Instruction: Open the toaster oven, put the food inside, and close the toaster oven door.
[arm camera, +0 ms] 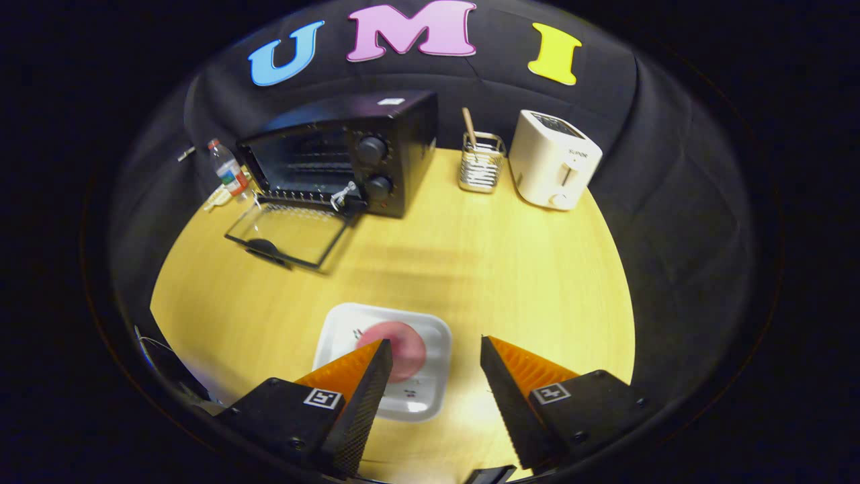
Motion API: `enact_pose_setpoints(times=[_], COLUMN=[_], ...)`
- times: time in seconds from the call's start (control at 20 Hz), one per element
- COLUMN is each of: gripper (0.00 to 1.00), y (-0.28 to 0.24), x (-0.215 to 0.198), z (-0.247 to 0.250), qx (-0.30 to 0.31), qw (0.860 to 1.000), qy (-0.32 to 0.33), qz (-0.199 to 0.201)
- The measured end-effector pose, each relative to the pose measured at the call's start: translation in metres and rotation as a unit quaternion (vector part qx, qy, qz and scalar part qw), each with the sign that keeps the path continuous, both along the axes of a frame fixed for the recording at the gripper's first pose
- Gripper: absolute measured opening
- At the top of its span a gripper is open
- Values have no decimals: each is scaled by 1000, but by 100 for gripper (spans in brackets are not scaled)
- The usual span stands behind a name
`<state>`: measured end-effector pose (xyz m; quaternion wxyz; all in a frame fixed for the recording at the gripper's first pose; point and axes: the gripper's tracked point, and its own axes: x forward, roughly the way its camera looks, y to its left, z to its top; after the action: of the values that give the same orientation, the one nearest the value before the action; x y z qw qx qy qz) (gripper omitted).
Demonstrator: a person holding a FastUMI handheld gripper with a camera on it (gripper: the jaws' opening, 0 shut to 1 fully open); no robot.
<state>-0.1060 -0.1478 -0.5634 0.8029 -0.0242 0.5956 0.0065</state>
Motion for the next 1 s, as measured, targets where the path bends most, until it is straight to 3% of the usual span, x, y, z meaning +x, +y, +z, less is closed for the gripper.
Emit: enact_pose_setpoints(times=[0.2, 0.25, 0.3, 0.75, 0.85, 1.0], gripper=[74, 56, 49, 48, 16, 18], y=[-9, -11, -12, -4, -4, -4], x=[-21, -25, -27, -28, -29, -29], z=[-29, -36, -43, -67, -70, -72], qx=[12, 15, 17, 23, 23, 22], qw=[998, 997, 997, 994, 993, 991], qy=[49, 61, 68, 104, 114, 130], qz=[-30, -35, -39, -27, -36, -26])
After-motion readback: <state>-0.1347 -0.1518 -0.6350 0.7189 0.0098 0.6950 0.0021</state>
